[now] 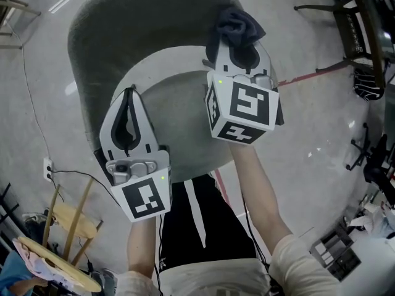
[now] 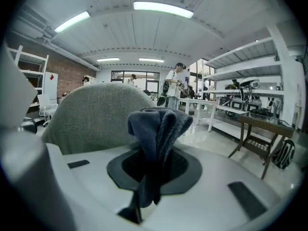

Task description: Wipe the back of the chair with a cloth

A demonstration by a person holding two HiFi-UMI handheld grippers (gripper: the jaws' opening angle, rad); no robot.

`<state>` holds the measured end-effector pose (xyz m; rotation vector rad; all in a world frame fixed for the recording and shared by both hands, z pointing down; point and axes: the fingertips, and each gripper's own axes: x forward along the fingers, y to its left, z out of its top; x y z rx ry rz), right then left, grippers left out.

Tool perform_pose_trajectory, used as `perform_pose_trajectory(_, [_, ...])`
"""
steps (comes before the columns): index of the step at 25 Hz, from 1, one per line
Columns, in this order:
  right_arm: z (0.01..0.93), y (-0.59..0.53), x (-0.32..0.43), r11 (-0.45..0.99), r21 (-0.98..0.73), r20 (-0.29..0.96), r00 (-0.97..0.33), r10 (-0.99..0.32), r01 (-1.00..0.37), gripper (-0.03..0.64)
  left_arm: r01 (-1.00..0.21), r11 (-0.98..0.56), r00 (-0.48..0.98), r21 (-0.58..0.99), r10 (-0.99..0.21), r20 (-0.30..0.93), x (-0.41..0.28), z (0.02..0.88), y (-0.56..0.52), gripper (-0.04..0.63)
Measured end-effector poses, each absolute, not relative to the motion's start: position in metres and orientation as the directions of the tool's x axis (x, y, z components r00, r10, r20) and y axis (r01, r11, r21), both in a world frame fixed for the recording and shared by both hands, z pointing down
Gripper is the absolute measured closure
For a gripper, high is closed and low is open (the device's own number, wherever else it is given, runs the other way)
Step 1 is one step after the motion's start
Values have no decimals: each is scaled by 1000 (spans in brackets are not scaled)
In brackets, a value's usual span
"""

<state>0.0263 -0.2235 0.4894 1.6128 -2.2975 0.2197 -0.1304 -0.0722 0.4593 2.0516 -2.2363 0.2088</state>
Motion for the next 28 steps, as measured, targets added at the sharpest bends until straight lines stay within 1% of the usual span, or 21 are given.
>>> perform_pose_trajectory(2, [487, -218, 16, 379, 66, 341, -336, -878, -923, 558, -994, 103, -108, -35, -980, 169, -135, 461, -67, 580])
perform_pose_trajectory(3, [484, -214, 7, 412, 59, 330, -372, -868, -909, 558, -992, 120, -124, -35, -978, 168, -138, 462, -63, 580])
perform_pose_trajectory(6, [470, -193, -36, 573, 44, 270, -543, -795, -818, 558, -983, 177, -182, -50, -972, 150, -149, 459, -47, 580])
perform_pose_trajectory(8, [460, -173, -74, 694, 47, 224, -670, -708, -718, 558, -976, 211, -217, -59, -967, 132, -158, 457, -37, 580])
perform_pose_trajectory(10, [458, -146, -114, 805, 39, 202, -785, -586, -591, 558, -964, 261, -265, -48, -956, 127, -171, 458, -25, 580])
perform_pose_trajectory(13, [473, -93, -162, 925, 29, 253, -892, -374, -380, 558, -942, 335, -334, -15, -933, 138, -192, 461, -1, 580])
perform_pose_trajectory(16, [491, -42, -191, 977, -9, 291, -935, -201, -213, 558, -922, 388, -386, -4, -915, 114, -208, 456, 24, 580])
perform_pose_trajectory(20, [512, 6, -212, 997, -47, 291, -956, -41, -57, 558, -890, 456, -452, 14, -885, 108, -224, 457, 52, 580])
perform_pose_trajectory(24, [534, 33, -219, 999, -40, 324, -945, 47, 36, 558, -865, 500, -492, 49, -863, 112, -229, 463, 71, 580])
perform_pose_trajectory(28, [548, 38, -226, 998, -16, 340, -938, 70, 68, 558, -854, 515, -508, 67, -855, 102, -232, 464, 77, 580])
